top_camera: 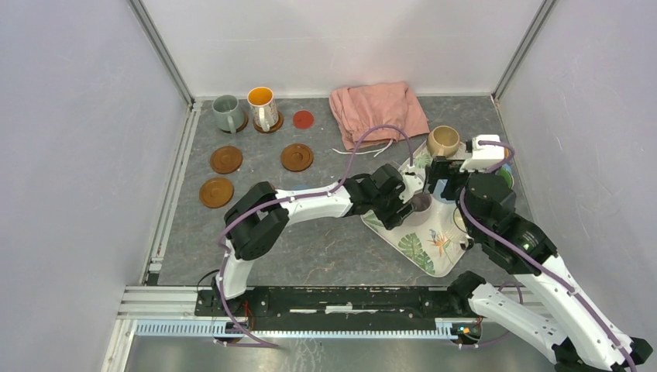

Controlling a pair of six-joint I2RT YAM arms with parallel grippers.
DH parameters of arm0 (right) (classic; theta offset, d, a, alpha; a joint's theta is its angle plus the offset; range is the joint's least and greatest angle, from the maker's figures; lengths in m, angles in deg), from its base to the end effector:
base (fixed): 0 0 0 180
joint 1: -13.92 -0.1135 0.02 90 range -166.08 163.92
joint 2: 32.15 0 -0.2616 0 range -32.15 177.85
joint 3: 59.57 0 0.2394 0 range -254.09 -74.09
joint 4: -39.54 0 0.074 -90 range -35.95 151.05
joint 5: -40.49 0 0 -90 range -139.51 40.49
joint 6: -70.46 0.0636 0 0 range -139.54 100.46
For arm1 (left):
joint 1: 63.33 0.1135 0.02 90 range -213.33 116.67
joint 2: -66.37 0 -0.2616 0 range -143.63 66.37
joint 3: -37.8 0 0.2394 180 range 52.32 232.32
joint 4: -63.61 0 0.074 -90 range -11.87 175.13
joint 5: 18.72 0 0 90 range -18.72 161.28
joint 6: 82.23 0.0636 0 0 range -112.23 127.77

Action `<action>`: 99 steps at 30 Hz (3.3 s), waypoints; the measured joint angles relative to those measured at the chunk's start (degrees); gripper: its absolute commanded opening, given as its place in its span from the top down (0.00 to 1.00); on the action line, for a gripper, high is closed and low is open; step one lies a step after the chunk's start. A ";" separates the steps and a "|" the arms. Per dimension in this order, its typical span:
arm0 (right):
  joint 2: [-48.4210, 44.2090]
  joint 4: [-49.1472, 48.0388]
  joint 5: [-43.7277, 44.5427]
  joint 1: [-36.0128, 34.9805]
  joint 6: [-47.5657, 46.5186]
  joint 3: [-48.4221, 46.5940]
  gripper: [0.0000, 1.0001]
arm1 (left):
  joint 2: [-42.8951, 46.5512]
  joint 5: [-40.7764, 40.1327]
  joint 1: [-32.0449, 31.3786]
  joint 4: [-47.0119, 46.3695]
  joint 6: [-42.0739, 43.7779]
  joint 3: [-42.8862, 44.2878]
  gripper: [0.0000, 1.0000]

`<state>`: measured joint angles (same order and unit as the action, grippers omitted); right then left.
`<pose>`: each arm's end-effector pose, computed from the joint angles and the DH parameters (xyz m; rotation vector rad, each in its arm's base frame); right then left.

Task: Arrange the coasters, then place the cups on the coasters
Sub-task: Pick up the cup from the tray, then place the cup on the coaster.

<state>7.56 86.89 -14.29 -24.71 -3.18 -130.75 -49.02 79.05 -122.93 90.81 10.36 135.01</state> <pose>0.1355 0.0613 0.3712 0.0736 1.7963 0.1173 0.2233 -0.3975 0.1776 1.3219 2.0598 -0.6251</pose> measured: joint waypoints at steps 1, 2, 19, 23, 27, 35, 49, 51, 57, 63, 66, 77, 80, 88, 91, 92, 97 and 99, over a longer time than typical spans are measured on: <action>-0.42 -0.17 0.13 0.00 0.00 0.00 0.02 | -0.24 -0.17 -0.02 0.07 0.26 0.24 0.29; -0.90 -0.42 0.39 0.00 0.00 0.00 0.02 | -0.52 -0.22 -0.07 0.09 0.57 0.55 0.30; -2.49 -1.51 1.51 0.00 -0.15 0.04 0.02 | -4.39 -5.42 -1.29 1.88 3.17 2.43 0.98; -2.38 -1.53 1.51 0.00 -0.15 0.04 0.02 | -4.39 -5.77 -1.29 1.97 3.30 2.45 0.98; -2.12 -1.86 1.49 0.00 -0.07 0.33 0.02 | -3.78 -6.05 -1.29 0.48 3.23 1.11 0.98; -1.75 -2.36 1.42 0.00 0.20 1.22 0.02 | 2.16 -8.09 -1.31 -2.19 0.92 -7.32 0.98; -0.20 -3.48 0.68 0.00 0.26 2.19 0.02 | 14.69 -18.93 -0.92 -10.75 -8.87 -18.84 0.98; 0.04 -3.69 0.52 0.00 0.26 2.19 0.02 | 16.68 -21.16 -0.33 -11.30 -10.16 -20.00 0.98; 0.63 -4.63 -0.55 0.00 0.24 2.62 0.02 | 22.53 -26.05 5.77 -12.68 -15.06 -24.74 0.98; 1.14 -5.64 -1.66 0.00 0.20 3.43 0.02 | 28.61 -31.58 16.02 -11.69 -20.57 -30.84 0.98; 1.33 -6.12 -2.21 0.00 0.02 3.61 0.02 | 31.30 -33.66 21.92 -10.64 -23.08 -33.20 0.98; 1.55 -6.75 -3.78 0.00 -0.24 4.04 0.02 | 34.56 -39.01 37.46 -8.31 -29.83 -34.99 0.98; 1.55 -6.75 -4.17 0.00 -0.37 4.04 0.02 | 34.36 -39.34 40.54 -8.35 -31.12 -34.97 0.98; 1.38 -6.69 -4.59 0.00 -0.81 4.09 0.02 | 28.24 -39.01 49.09 -8.48 -33.44 -32.50 0.98; 0.74 -6.67 -4.59 0.00 -0.81 4.44 0.02 | 24.90 -38.60 51.80 -8.50 -33.46 -30.60 0.98; 0.48 -6.64 -4.59 0.00 -0.81 4.59 0.02 | 23.82 -38.45 52.59 -8.48 -33.46 -29.92 0.98; 0.09 -6.62 -4.55 0.00 -0.83 4.76 0.02 | 19.21 -36.96 55.25 -8.44 -33.51 -26.91 0.98; 0.07 -6.62 -4.55 0.00 -0.83 4.79 0.02 | 17.66 -36.24 55.78 -8.44 -33.59 -25.79 0.98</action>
<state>7.62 80.27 -18.83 -24.71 -4.01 -125.97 -31.36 42.81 -67.15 82.38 -23.24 109.22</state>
